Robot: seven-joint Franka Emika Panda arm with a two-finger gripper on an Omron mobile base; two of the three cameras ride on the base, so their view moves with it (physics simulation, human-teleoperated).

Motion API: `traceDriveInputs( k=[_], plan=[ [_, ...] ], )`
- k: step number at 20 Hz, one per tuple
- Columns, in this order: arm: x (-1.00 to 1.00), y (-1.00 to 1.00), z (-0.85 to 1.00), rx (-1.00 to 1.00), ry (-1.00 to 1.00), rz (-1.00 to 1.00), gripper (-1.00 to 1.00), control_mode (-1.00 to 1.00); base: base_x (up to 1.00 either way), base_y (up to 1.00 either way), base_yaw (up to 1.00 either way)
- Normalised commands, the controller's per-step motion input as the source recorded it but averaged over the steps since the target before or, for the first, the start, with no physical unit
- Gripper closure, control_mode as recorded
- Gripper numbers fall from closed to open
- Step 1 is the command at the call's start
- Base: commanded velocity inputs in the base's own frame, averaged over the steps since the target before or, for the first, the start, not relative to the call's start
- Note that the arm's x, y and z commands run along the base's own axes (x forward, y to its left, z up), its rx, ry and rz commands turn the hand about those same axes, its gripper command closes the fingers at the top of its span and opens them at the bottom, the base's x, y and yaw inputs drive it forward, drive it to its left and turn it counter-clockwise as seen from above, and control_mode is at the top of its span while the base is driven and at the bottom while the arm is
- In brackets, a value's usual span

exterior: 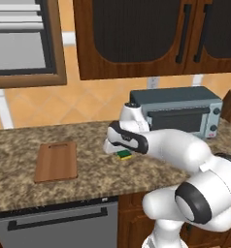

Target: Pick up the sponge from the counter and clean the cutting board by briefly scrubbing or pressing down on the cutting board. Once finished, release the sponge.

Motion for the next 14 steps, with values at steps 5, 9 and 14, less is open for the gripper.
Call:
traceDriveInputs(
  k=[5, 9, 14],
  plan=[
    [0.0, 0.0, 0.0, 0.0, 0.0, 0.0, 1.0, 1.0, -0.05, 0.65, 0.07],
    [0.0, 0.0, 0.0, 0.0, 0.0, 0.0, 1.0, 1.0, 0.0, 0.97, -0.11],
    [0.0, 0.0, 0.0, 0.0, 0.0, 0.0, 1.0, 1.0, 0.0, 0.9, -0.24]
  ],
)
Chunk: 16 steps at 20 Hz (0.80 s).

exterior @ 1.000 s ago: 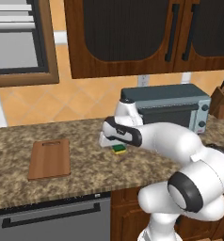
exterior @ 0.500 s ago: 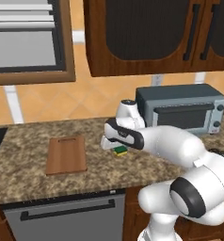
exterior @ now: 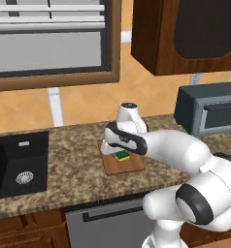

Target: Pick up the sponge from the counter and clean the cutting board by briefly scrubbing or pressing down on the cutting board. Once finished, release the sponge.

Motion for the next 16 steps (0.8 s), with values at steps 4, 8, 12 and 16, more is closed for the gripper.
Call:
traceDriveInputs(
  k=[4, 8, 12, 16],
  plan=[
    [0.0, -0.01, -0.09, 0.0, -0.05, -0.22, 1.0, -1.0, 0.0, 0.13, -0.07],
    [0.0, -0.23, -0.28, 0.0, 0.0, -0.11, 1.0, -1.0, 0.0, 0.0, 0.0],
    [0.03, -0.08, -0.41, 0.0, 0.0, 0.0, 1.0, -1.0, 0.0, 0.0, 0.0],
    [0.0, 0.03, -0.43, 0.02, 0.0, 0.0, 1.0, -1.0, 0.0, 0.0, 0.0]
  ],
)
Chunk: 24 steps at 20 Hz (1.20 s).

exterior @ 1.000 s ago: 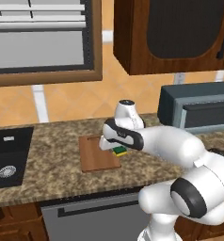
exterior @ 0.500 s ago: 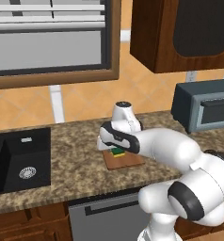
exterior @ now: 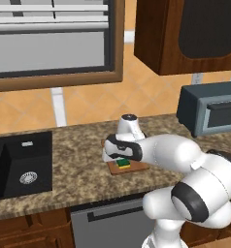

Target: Pick up the sponge from the counter and clean the cutting board by briefly scrubbing or pressing down on the cutting board. Once finished, release the sponge.

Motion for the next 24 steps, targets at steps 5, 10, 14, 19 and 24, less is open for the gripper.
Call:
traceDriveInputs(
  k=[5, 10, 14, 19, 24],
  plan=[
    [0.0, 0.05, -0.21, 0.02, 0.0, -0.01, 1.0, -1.0, 0.0, 0.0, 0.0],
    [0.0, 0.0, -0.11, 0.01, 0.0, -0.01, 1.0, -1.0, 0.0, 0.0, 0.0],
    [0.04, 0.03, -0.09, 0.0, 0.0, -0.03, 1.0, -1.0, 0.0, 0.0, 0.0],
    [0.12, 0.04, -0.07, 0.0, 0.0, -0.06, 1.0, -1.0, 0.0, 0.0, 0.0],
    [0.21, 0.0, -0.09, 0.0, 0.0, -0.07, 1.0, -1.0, 0.0, 0.0, 0.0]
  ],
)
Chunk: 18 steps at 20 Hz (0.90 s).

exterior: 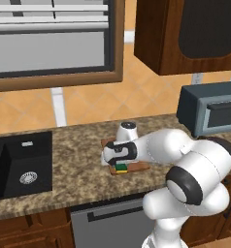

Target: Pick up the sponge from the counter and clean the cutting board by briefly scrubbing or pressing down on the cutting board. Once finished, release the sponge.

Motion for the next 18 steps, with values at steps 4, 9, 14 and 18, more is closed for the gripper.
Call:
traceDriveInputs(
  k=[4, 9, 14, 18],
  plan=[
    [0.19, 0.0, -0.08, 0.0, 0.0, -0.02, 1.0, -1.0, 0.0, 0.0, 0.0],
    [0.19, -0.04, -0.14, 0.0, 0.0, 0.0, 1.0, -1.0, 0.0, 0.0, 0.0],
    [0.32, -0.05, -0.21, -0.05, 0.0, 0.0, 1.0, -1.0, 0.0, 0.0, 0.0],
    [0.08, -0.18, -0.19, -0.05, -0.01, 0.0, 1.0, -1.0, 0.0, 0.0, 0.0]
  ],
)
